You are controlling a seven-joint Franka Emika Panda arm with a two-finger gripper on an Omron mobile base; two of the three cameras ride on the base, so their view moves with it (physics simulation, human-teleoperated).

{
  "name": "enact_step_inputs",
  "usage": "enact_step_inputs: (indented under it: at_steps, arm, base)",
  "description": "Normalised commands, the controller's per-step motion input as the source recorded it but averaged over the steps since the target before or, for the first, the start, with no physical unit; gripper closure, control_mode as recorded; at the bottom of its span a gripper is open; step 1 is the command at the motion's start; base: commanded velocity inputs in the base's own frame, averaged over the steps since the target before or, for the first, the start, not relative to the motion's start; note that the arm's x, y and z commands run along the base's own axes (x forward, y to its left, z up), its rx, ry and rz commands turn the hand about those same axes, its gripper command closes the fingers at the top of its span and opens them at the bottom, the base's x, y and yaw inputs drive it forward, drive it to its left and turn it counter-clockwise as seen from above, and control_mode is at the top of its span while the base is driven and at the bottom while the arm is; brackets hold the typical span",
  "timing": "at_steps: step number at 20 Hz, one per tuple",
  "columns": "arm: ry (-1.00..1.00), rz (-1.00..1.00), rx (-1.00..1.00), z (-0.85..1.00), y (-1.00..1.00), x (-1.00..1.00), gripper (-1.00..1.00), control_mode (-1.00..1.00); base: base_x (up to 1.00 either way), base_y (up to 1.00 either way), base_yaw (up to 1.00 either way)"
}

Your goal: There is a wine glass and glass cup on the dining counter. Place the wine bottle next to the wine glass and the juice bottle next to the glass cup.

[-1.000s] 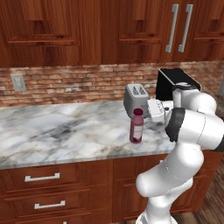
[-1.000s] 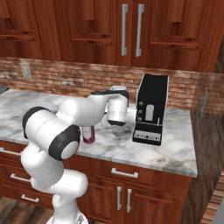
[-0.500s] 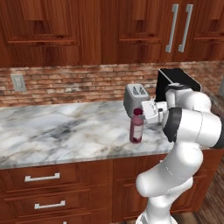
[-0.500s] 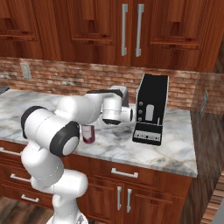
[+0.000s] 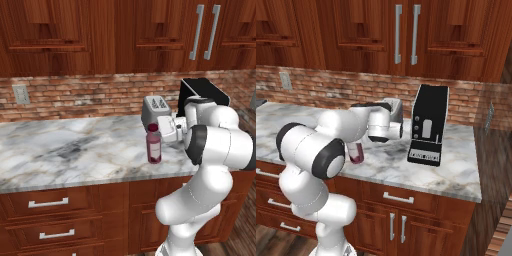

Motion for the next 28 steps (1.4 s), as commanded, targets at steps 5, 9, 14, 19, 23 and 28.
enact_step_inputs:
  at_steps: [5, 9, 14, 19, 23, 28]
  arm:
    - [0.07, 0.00, 0.00, -0.04, 0.03, 0.00, 1.00, -1.00]
    - [0.00, 0.00, 0.04, 0.32, -0.01, -0.21, 1.00, -1.00]
    - [-0.12, 0.00, 0.05, 0.88, 0.00, -0.82, 1.00, -1.00]
    - [-0.16, 0.00, 0.12, 0.68, 0.00, -1.00, 1.00, -1.00]
    - [-0.05, 0.00, 0.14, 0.83, 0.00, -1.00, 1.00, -1.00]
    - [-0.01, 0.00, 0.14, 0.79, 0.00, -1.00, 1.00, -1.00]
  base:
    - [0.00, 0.00, 0.00]
    - [0.00, 0.00, 0.00]
    - [0.00, 0.00, 0.00]
    - [0.00, 0.00, 0.00]
    - [0.00, 0.00, 0.00]
    - [0.00, 0.00, 0.00]
